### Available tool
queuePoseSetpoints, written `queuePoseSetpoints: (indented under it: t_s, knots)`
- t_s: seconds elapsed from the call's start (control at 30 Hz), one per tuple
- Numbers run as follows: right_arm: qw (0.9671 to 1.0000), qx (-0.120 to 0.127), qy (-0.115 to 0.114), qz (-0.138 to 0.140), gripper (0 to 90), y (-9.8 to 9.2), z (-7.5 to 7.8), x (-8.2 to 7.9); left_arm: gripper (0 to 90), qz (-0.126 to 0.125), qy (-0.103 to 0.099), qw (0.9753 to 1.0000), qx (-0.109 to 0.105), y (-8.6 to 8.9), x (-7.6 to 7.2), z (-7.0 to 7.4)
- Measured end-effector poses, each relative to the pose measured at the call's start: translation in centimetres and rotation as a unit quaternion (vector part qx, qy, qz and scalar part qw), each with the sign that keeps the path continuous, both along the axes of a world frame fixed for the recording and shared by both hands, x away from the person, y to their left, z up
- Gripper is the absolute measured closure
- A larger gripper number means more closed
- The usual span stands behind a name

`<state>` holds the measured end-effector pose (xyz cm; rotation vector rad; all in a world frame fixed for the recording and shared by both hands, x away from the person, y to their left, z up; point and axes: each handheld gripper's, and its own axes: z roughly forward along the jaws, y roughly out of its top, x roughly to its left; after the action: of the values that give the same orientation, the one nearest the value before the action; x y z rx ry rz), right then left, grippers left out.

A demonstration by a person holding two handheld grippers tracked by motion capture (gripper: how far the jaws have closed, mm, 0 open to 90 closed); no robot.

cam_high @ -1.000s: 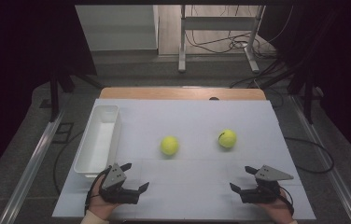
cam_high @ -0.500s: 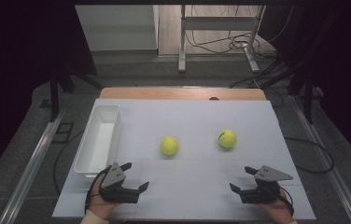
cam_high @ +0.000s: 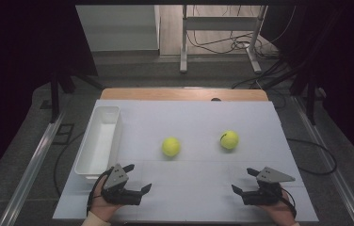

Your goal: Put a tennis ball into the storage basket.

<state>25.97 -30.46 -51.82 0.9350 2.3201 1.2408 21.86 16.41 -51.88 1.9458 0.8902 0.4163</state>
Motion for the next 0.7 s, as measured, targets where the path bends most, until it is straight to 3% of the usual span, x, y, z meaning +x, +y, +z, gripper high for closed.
queuePoseSetpoints:
  t_s: [0.7]
  knots:
    - [0.9999, 0.01, 0.0, -0.001, 11.9, -0.1, 0.2, -0.3, 7.6, -0.002, -0.005, 1.0, 0.0, -1.2, 0.2, 1.1]
